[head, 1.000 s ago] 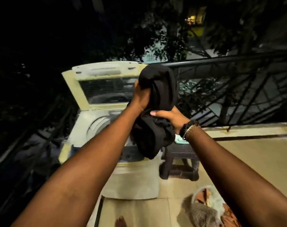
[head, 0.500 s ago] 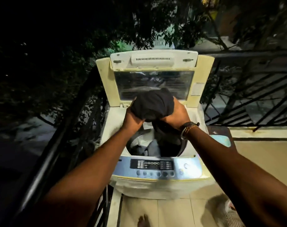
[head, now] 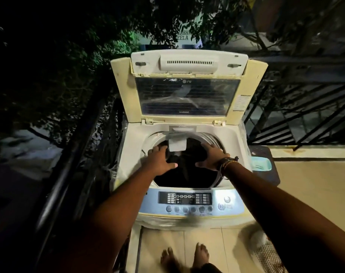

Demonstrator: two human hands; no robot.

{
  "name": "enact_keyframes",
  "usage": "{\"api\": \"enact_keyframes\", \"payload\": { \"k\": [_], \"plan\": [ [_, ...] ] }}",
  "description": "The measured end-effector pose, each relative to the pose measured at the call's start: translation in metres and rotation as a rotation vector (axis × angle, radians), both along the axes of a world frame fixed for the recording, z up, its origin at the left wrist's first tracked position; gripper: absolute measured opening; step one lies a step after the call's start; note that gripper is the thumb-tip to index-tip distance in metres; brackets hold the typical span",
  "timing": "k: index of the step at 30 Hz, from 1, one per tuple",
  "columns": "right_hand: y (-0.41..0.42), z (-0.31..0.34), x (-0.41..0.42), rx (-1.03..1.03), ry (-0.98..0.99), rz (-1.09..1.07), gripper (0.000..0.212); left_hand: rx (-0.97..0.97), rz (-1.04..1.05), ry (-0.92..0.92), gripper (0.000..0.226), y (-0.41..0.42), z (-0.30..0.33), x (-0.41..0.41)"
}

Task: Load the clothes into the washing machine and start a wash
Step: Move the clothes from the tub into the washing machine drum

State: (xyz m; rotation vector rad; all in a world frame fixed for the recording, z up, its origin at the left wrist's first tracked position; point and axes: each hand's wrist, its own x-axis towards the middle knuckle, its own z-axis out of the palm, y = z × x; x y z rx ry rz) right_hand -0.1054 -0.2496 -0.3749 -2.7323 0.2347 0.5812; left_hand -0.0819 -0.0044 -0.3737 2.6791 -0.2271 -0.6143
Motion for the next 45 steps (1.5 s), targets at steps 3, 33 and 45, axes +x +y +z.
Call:
{"api": "enact_keyframes", "payload": {
  "k": [3,33,45],
  "plan": [
    [-0.003,-0.003,-0.008,0.063,-0.034,-0.016,0.104,-0.024,-0.029,-0.089,0.08,-0.011,-0.002,-0.005],
    [-0.441,-0.248,-0.482,0.139,0.246,-0.526,0.104,0.089,-0.9,0.048,0.091,-0.506,-0.231,-0.335],
    [-0.409,-0.505,-0.459,0.21,0.096,-0.219,0.114,0.191,-0.996,0.058,0.129,-0.515,-0.5,-0.384]
  ]
}}
